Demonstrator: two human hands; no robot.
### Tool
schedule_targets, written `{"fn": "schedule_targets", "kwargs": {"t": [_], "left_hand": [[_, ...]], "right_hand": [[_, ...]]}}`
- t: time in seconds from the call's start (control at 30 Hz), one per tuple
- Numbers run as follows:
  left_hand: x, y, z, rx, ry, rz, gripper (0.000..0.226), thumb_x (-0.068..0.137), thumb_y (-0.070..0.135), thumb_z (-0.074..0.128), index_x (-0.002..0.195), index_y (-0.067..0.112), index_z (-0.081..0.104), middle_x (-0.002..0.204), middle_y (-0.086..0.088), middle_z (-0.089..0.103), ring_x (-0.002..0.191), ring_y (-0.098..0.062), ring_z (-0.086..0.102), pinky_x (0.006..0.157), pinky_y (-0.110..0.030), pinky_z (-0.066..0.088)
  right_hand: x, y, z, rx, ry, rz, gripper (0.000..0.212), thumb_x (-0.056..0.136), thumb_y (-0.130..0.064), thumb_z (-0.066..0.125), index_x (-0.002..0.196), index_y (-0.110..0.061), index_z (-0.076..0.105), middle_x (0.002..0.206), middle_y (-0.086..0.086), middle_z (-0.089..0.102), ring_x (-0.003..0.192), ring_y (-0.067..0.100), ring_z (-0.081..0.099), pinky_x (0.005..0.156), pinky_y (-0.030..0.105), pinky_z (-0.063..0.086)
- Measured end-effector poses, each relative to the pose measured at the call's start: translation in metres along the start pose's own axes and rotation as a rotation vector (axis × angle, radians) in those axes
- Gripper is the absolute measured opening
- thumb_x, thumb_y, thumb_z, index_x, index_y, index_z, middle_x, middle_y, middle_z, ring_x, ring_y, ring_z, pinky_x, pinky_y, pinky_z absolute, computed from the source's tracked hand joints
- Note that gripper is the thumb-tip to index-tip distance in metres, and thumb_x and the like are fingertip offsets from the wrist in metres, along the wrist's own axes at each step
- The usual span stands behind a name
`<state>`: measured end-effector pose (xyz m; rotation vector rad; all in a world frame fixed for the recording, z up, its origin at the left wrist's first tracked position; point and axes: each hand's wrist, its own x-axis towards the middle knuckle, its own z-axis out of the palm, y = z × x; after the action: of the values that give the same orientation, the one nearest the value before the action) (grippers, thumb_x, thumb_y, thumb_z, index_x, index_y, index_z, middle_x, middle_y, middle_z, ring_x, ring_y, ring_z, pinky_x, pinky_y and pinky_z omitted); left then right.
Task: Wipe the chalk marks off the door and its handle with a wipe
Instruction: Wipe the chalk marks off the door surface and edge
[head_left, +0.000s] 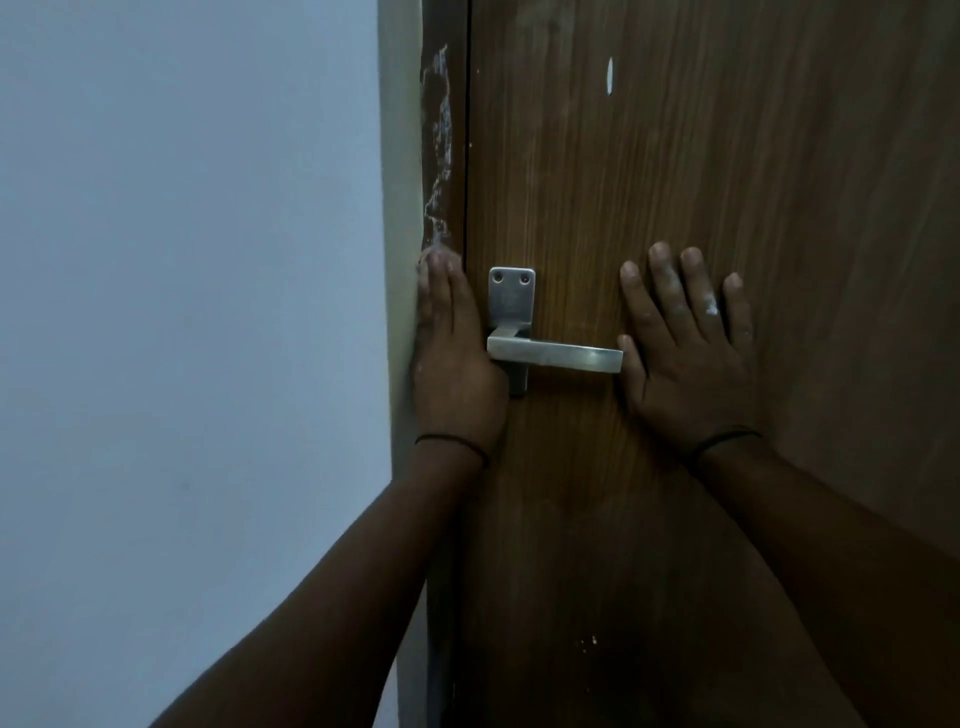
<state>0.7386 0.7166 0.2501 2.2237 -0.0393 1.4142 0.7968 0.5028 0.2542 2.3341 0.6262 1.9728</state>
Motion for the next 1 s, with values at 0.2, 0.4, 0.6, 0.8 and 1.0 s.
{"fn": "schedule_targets", "kwargs": {"t": [0.2, 0.4, 0.6, 0.8, 1.0], "left_hand": [[-0.03, -0.005, 0.001, 0.001, -0.059, 0.024, 0.078, 0.093, 0.008, 0.033, 0.153, 0.023, -0.016, 0.162, 0.009, -0.022, 0.151, -0.012, -0.015, 0.092, -0.037, 0.056], [0.012, 0.001, -0.002, 0.067, -0.011, 0.043, 0.085, 0.094, -0.003, 0.043, 0.156, 0.016, -0.012, 0.164, 0.002, -0.019, 0.151, -0.016, -0.015, 0.099, -0.037, 0.052], [-0.003, -0.011, -0.005, 0.121, -0.08, 0.132, 0.074, 0.1, 0.006, 0.04, 0.156, 0.016, -0.007, 0.164, 0.001, -0.016, 0.152, -0.016, -0.011, 0.111, -0.042, 0.042], [0.025, 0.0, -0.015, 0.151, -0.07, 0.123, 0.081, 0.096, -0.002, 0.043, 0.155, 0.015, -0.011, 0.164, -0.001, -0.017, 0.152, -0.018, -0.011, 0.1, -0.027, 0.048], [0.024, 0.003, -0.025, 0.176, -0.129, 0.12, 0.082, 0.094, -0.006, 0.041, 0.157, 0.016, -0.006, 0.165, -0.001, -0.015, 0.152, -0.016, -0.008, 0.096, -0.021, 0.04]], "right_hand": [[-0.002, 0.002, -0.001, 0.006, 0.001, 0.018, 0.059, 0.103, -0.04, 0.028, 0.157, -0.019, 0.021, 0.166, 0.005, 0.015, 0.153, 0.024, 0.01, 0.123, 0.05, 0.009], [-0.001, 0.004, 0.002, 0.026, 0.007, 0.007, 0.059, 0.103, -0.041, 0.029, 0.158, -0.019, 0.019, 0.166, 0.005, 0.013, 0.154, 0.023, 0.009, 0.123, 0.05, 0.008], [-0.001, 0.003, 0.004, 0.028, 0.012, 0.011, 0.06, 0.103, -0.042, 0.031, 0.157, -0.019, 0.02, 0.166, 0.005, 0.014, 0.154, 0.024, 0.01, 0.123, 0.05, 0.009], [-0.002, 0.004, 0.007, 0.022, 0.026, 0.001, 0.06, 0.103, -0.042, 0.03, 0.158, -0.02, 0.02, 0.166, 0.005, 0.015, 0.154, 0.024, 0.01, 0.123, 0.05, 0.01], [-0.003, 0.005, 0.006, 0.025, 0.031, 0.003, 0.059, 0.103, -0.042, 0.029, 0.157, -0.019, 0.022, 0.165, 0.005, 0.017, 0.153, 0.024, 0.012, 0.123, 0.051, 0.011]]}}
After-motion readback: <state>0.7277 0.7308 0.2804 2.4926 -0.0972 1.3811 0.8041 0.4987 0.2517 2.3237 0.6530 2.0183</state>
